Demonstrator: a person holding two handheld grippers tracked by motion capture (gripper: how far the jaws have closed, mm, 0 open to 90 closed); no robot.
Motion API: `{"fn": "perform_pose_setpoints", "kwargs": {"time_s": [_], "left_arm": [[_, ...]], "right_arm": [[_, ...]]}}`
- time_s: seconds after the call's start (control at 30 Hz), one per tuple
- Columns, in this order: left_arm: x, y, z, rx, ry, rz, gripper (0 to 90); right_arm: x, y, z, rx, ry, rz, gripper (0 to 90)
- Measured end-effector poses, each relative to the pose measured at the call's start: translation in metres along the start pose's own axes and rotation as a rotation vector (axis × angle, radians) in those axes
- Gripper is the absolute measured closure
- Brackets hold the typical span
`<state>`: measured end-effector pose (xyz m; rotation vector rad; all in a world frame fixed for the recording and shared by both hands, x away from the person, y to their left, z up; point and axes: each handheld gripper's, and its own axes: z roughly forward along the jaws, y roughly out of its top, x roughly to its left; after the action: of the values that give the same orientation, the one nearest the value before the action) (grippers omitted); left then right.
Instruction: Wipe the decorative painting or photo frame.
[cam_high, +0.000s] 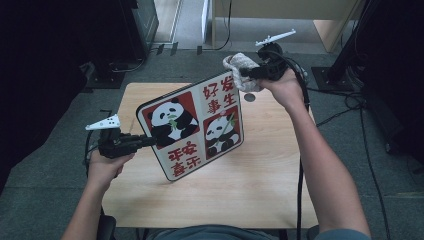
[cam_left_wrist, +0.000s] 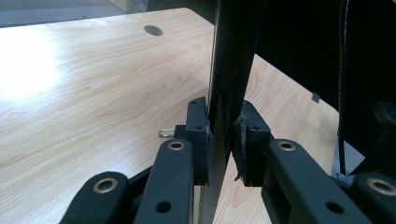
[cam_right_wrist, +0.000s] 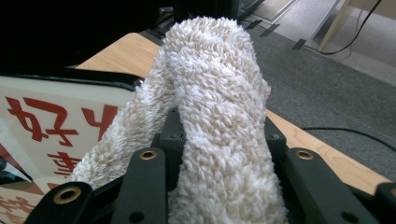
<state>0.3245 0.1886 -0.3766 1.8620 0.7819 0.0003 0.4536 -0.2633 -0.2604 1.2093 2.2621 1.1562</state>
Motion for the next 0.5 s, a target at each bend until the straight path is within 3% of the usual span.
{"fn": "perform_pose_setpoints", "kwargs": {"time_s": [0.5], "left_arm": [[0.0, 0.0, 0.001, 0.004, -0.002, -0.003, 78.2]], "right_arm": [[-0.005, -0.024, 0.005, -0.048, 0.046, 0.059, 65.1]]}}
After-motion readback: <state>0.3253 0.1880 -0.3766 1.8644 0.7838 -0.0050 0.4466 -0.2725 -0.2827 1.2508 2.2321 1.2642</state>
